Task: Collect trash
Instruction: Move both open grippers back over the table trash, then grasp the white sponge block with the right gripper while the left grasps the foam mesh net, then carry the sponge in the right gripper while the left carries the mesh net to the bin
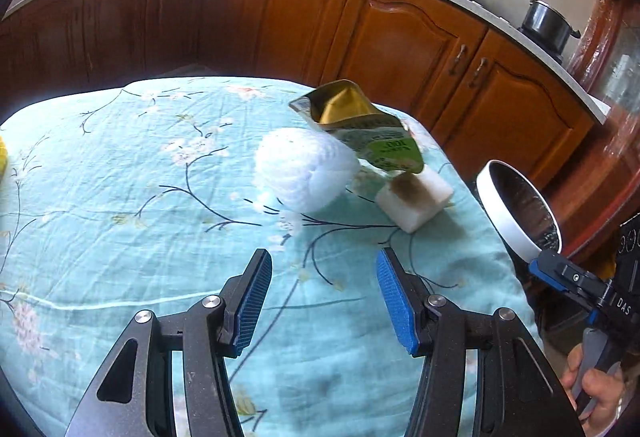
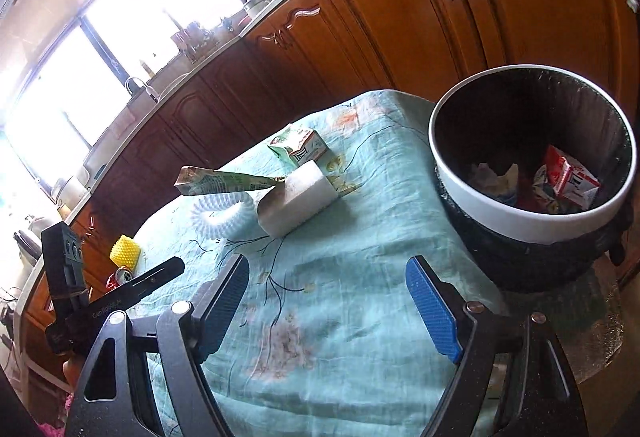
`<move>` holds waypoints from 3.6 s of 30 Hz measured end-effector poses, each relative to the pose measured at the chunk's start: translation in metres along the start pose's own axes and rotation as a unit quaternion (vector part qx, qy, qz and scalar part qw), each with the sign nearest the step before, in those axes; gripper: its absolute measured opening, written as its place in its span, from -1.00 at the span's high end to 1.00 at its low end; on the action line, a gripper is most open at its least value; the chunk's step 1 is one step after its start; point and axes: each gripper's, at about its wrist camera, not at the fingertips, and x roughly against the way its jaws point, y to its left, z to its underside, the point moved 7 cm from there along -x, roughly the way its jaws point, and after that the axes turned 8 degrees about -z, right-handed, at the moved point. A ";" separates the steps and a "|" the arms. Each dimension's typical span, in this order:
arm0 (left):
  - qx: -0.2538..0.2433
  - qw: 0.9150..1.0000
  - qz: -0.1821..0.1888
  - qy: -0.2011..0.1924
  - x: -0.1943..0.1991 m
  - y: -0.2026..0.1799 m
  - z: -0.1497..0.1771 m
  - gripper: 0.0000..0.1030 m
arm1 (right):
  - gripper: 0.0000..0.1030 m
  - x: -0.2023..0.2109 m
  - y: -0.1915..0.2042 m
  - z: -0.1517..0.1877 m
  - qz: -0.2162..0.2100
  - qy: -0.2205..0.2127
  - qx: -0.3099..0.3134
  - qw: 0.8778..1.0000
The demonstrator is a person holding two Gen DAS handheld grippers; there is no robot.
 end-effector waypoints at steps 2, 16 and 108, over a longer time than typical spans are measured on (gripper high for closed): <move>0.005 1.000 -0.010 -0.003 -0.005 0.008 -0.005 -0.05 | -0.59 -0.014 0.002 -0.004 0.000 0.007 -0.002 1.000; 0.009 1.000 -0.010 0.009 -0.061 0.017 -0.044 -0.04 | -0.18 -0.089 -0.006 -0.050 0.011 0.021 -0.002 1.000; -0.115 0.987 0.108 0.024 -0.009 -0.108 0.011 0.83 | -0.17 0.052 -0.031 -0.009 0.021 -0.019 0.027 0.999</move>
